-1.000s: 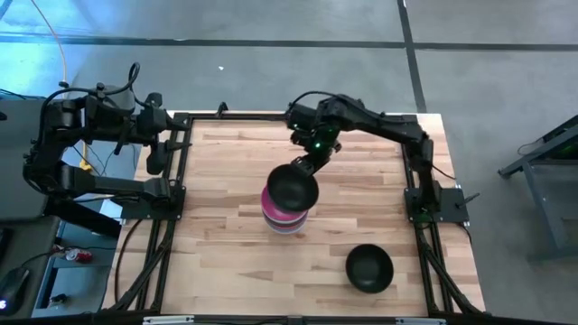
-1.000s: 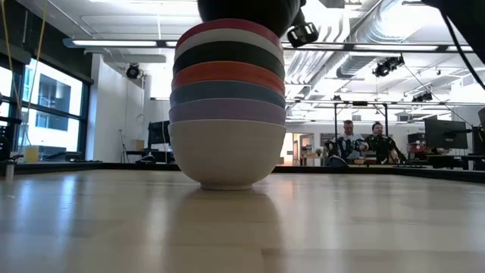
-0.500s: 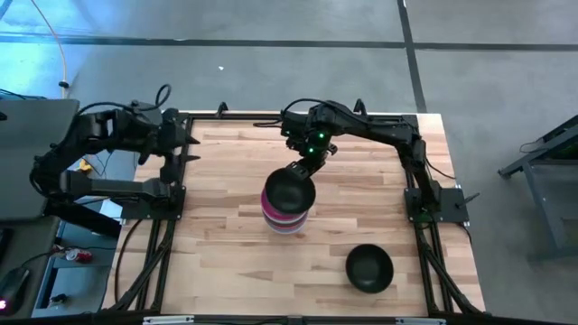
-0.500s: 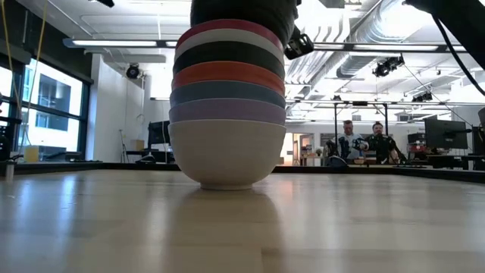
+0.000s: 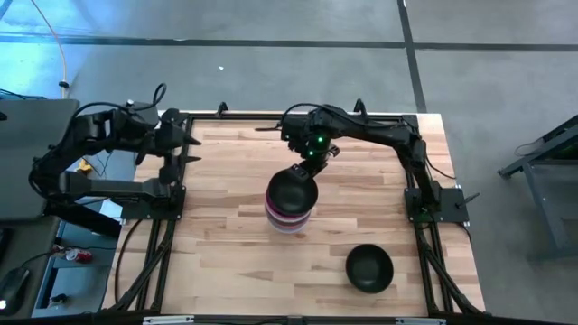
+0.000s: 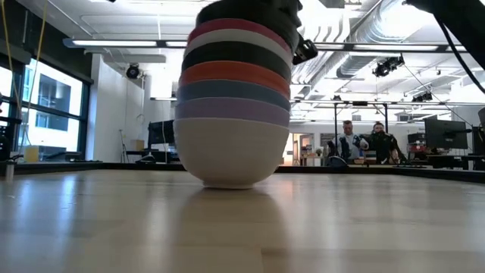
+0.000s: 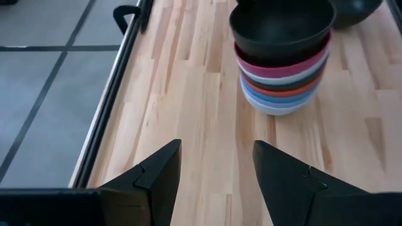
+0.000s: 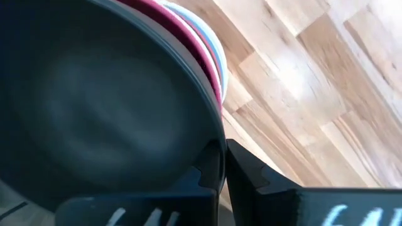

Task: Nest bowls inside each other
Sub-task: Stack the top black bowl on top of the pink bowl

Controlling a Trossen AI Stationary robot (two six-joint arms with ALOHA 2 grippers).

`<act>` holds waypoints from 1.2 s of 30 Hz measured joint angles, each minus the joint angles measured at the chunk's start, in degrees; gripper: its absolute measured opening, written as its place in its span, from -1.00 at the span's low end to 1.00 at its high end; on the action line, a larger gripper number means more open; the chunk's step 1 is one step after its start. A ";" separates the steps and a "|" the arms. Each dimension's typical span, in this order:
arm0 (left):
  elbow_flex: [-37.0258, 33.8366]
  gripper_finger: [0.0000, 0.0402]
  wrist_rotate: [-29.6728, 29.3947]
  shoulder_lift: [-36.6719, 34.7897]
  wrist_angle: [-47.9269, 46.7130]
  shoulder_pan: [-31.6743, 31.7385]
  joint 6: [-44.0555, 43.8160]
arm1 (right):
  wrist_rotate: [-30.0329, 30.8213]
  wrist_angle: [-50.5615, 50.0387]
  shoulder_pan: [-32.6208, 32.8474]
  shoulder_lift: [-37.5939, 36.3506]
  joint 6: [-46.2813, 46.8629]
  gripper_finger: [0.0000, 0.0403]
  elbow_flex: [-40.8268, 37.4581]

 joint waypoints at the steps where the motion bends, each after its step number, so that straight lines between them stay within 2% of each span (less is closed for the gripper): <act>1: 0.00 -0.07 0.29 -0.15 0.00 0.01 0.12 | -0.04 0.00 0.07 -0.02 -0.14 -1.00 -0.82; 7: 0.00 -0.07 0.39 -0.36 0.81 0.00 0.29 | 0.20 -0.05 0.30 0.00 -0.54 -1.00 -2.78; 36: 0.00 -0.07 0.39 -0.32 2.71 0.00 0.74 | 0.47 1.73 1.60 0.00 -1.38 -1.00 -2.82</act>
